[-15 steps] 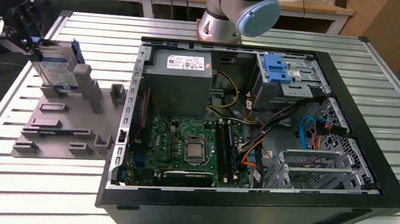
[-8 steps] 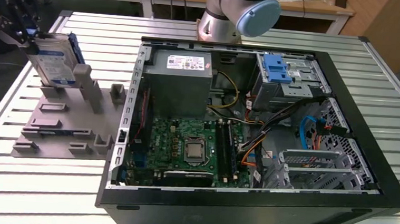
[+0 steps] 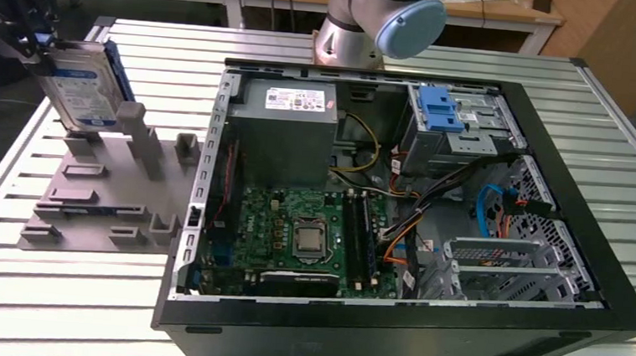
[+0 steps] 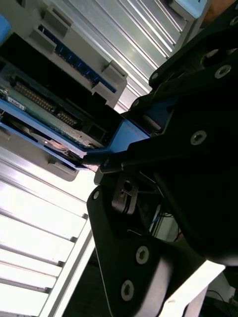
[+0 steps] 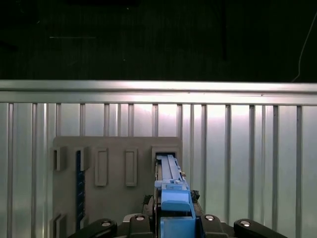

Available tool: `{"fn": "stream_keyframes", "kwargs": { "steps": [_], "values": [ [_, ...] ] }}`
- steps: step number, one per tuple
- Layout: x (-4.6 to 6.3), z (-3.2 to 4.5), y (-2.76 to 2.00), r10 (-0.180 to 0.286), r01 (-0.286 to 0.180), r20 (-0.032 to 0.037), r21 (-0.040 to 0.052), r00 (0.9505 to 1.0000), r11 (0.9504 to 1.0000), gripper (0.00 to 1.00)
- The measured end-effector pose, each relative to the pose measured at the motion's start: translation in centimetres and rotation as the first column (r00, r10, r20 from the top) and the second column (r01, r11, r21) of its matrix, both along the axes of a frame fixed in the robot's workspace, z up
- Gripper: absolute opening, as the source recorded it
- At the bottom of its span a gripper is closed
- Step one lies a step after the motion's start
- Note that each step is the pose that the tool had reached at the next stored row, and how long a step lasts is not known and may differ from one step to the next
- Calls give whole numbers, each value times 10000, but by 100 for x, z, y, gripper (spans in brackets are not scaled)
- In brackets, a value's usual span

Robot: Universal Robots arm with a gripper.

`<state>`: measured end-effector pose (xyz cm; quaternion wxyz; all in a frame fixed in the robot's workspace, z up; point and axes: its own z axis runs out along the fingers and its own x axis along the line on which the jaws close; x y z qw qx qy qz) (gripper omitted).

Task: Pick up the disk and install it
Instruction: 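Pick up the disk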

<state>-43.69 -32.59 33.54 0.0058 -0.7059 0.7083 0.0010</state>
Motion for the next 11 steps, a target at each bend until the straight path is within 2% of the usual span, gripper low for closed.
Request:
{"fn": "stream_keyframes", "kwargs": {
  "steps": [11],
  "values": [
    [0,192,0,0,0,-2,-1,10000,10000,36]
  ]
}}
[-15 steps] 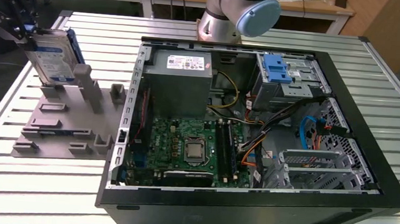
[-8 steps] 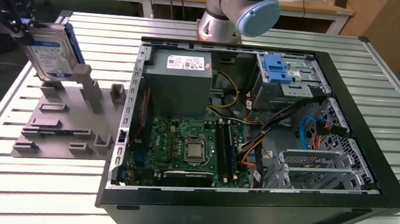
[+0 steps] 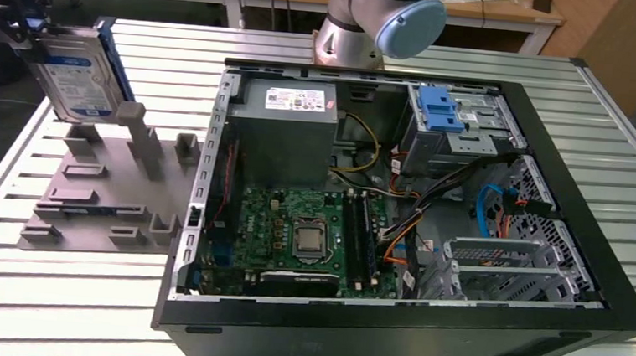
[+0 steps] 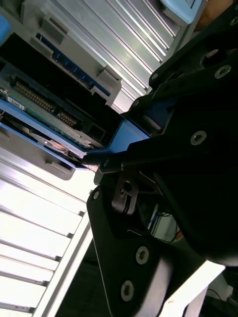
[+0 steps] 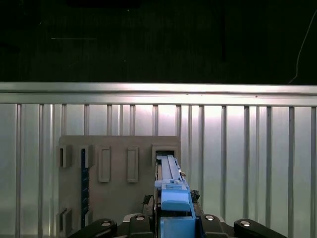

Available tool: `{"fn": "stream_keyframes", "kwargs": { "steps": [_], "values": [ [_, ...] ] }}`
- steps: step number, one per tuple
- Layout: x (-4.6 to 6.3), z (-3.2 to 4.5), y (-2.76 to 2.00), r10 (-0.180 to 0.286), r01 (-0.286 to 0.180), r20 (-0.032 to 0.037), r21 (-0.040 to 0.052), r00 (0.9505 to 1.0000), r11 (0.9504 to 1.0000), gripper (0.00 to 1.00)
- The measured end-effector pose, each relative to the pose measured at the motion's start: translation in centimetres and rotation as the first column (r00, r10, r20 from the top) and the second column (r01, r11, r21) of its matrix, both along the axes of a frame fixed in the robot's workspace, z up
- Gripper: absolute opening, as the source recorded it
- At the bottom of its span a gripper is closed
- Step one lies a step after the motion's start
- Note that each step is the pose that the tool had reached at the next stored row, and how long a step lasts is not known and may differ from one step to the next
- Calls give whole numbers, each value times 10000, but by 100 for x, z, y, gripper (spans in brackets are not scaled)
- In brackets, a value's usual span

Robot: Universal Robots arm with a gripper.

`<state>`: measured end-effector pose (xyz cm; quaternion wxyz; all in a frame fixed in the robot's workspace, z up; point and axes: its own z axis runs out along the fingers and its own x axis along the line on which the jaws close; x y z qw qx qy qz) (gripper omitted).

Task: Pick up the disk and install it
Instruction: 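Pick up the disk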

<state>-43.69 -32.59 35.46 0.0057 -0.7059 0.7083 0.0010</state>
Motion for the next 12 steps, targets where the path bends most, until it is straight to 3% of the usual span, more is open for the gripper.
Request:
{"fn": "stream_keyframes", "kwargs": {
  "steps": [4,12],
  "values": [
    [0,55,0,0,0,1,1,10000,10000,36],
    [0,64,0,0,0,0,0,10000,10000,36]
  ]
}}
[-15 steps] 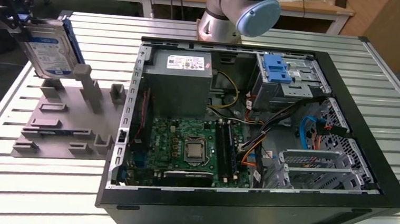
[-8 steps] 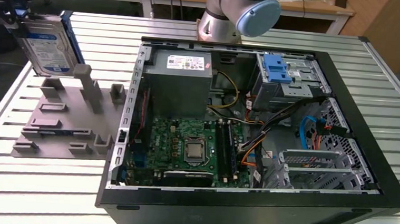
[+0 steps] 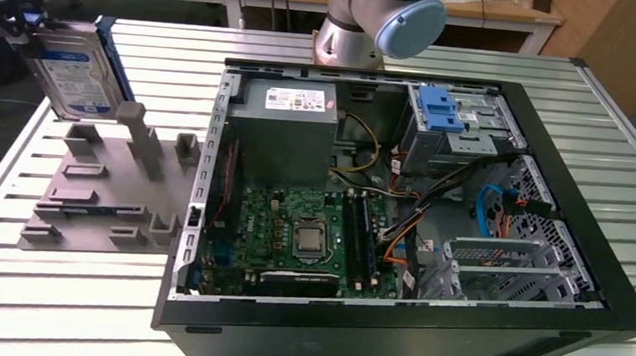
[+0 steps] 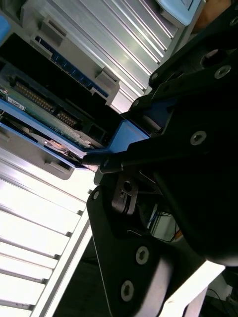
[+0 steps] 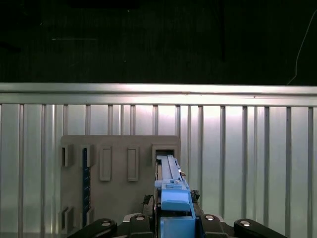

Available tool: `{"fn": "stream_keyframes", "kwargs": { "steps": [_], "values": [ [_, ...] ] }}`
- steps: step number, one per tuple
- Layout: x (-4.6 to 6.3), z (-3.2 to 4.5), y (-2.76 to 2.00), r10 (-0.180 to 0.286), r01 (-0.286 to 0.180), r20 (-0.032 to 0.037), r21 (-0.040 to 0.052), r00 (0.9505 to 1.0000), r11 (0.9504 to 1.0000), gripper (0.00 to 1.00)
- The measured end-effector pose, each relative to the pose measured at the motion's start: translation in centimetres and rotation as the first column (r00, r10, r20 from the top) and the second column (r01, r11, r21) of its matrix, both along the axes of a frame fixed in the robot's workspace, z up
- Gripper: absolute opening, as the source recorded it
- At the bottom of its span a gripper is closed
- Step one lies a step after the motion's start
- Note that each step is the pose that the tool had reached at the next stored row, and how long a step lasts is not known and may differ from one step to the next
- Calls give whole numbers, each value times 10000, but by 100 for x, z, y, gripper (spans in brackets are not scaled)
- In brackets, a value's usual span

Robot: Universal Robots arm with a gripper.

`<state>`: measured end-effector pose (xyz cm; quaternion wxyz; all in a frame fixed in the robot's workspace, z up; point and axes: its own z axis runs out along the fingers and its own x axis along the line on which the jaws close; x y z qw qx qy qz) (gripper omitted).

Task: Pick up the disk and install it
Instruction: 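Pick up the disk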

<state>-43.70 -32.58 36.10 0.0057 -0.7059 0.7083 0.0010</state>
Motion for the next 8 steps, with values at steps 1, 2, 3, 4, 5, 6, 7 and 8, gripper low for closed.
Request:
{"fn": "stream_keyframes", "kwargs": {
  "steps": [1,2,3,4,5,6,7,8],
  "values": [
    [-1,5,0,0,0,-2,-1,10000,10000,36],
    [-1,8,0,0,0,-1,-1,10000,10000,36],
    [0,12,0,0,0,0,0,10000,10000,36],
    [0,16,0,0,0,0,0,10000,10000,36],
    [-1,20,0,0,0,1,0,10000,10000,36],
    [0,26,0,0,0,0,0,10000,10000,36],
    [0,33,0,0,0,0,0,10000,10000,36],
    [-1,40,0,0,0,0,0,10000,10000,36]
  ]
}}
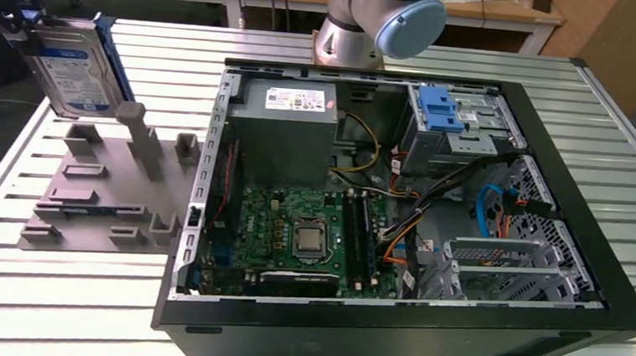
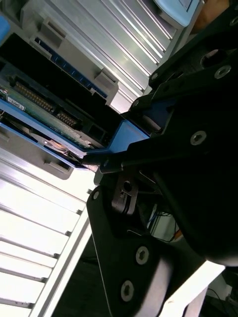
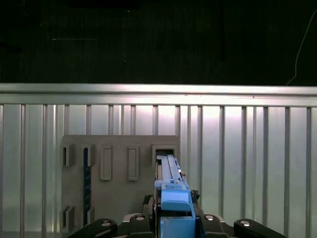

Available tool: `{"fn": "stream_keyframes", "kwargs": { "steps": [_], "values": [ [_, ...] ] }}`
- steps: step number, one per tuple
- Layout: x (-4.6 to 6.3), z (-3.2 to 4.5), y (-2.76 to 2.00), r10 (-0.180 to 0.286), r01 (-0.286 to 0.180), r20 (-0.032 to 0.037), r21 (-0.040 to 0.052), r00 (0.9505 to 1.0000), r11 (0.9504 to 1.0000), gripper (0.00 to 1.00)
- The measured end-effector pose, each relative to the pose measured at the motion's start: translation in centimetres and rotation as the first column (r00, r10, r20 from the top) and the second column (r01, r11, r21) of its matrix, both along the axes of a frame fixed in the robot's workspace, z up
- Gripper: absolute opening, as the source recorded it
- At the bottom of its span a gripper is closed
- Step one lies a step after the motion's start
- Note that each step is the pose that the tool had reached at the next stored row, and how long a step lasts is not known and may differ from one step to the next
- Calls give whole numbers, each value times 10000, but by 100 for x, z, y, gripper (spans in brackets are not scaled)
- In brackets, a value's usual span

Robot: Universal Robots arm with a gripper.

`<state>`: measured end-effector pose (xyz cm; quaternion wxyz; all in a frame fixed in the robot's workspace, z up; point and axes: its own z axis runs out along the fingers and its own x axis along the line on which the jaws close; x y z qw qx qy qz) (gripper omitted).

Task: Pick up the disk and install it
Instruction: 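Pick up the disk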

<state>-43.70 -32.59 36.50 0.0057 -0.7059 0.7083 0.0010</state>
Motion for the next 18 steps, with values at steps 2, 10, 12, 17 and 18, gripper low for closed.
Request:
{"fn": "stream_keyframes", "kwargs": {
  "steps": [2,10,12,17,18],
  "values": [
    [0,14,0,0,0,1,0,10000,10000,36],
    [0,70,0,0,0,1,1,10000,10000,36],
    [0,82,0,0,0,0,0,10000,10000,36],
    [0,108,0,0,0,0,0,10000,10000,36],
    [0,113,0,0,0,0,1,10000,10000,36]
  ]
}}
